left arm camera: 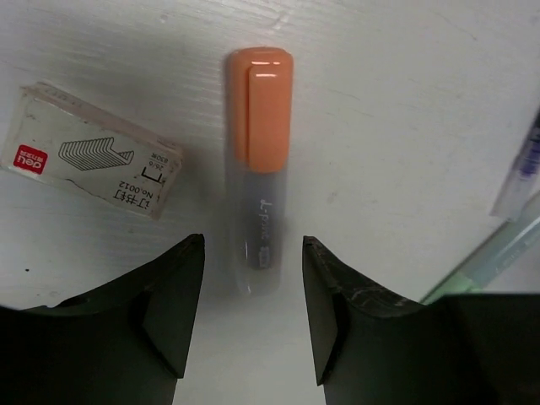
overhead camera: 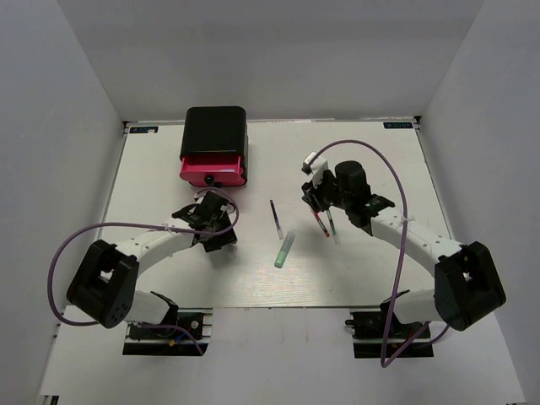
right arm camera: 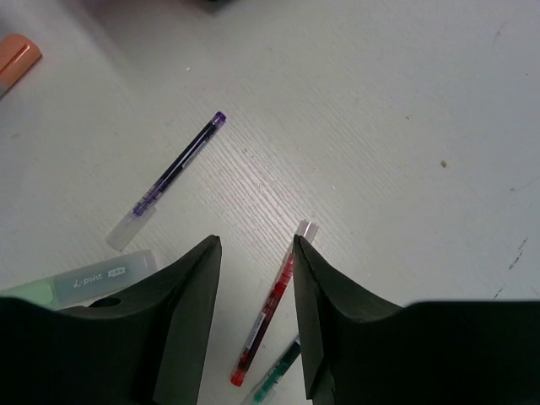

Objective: Sort the stationery into containers
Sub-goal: Pick up the pen from the center of the board, then place the pen in the drawer, then pick up the pen from the center of the board.

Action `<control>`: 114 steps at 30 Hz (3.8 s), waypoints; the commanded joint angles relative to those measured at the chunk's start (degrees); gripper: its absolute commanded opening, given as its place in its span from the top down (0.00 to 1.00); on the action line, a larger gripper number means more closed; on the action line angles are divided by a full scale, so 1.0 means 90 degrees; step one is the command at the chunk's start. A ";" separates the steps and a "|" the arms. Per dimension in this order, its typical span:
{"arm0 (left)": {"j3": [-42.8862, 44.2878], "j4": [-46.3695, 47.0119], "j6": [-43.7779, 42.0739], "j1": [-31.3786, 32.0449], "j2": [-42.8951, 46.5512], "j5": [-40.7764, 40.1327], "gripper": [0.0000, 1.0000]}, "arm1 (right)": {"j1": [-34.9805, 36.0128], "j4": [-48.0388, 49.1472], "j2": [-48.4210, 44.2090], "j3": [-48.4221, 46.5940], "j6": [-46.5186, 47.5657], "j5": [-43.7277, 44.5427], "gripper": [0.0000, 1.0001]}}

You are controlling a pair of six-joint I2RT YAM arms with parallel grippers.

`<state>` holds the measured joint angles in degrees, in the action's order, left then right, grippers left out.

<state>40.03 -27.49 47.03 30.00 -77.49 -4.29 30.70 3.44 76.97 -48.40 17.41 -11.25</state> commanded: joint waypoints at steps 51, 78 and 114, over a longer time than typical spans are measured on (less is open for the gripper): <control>0.3706 0.0612 0.3983 0.0729 0.0165 -0.5059 1.00 | -0.0315 0.0340 -0.1120 0.1422 -0.0088 -0.0616 0.52; 0.4732 -0.1956 0.5605 -0.0433 -0.1429 -0.4348 0.86 | -0.0413 0.0477 -0.1238 0.1648 0.0019 -0.0557 0.49; 0.1757 -0.0031 0.0401 -0.0560 0.2309 -0.2854 0.76 | -0.0111 -0.6037 0.1770 -0.1037 1.0311 -0.4386 0.51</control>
<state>61.19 -27.70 58.70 25.21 -62.72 -33.01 28.62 -39.86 90.85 -54.02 96.49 -49.67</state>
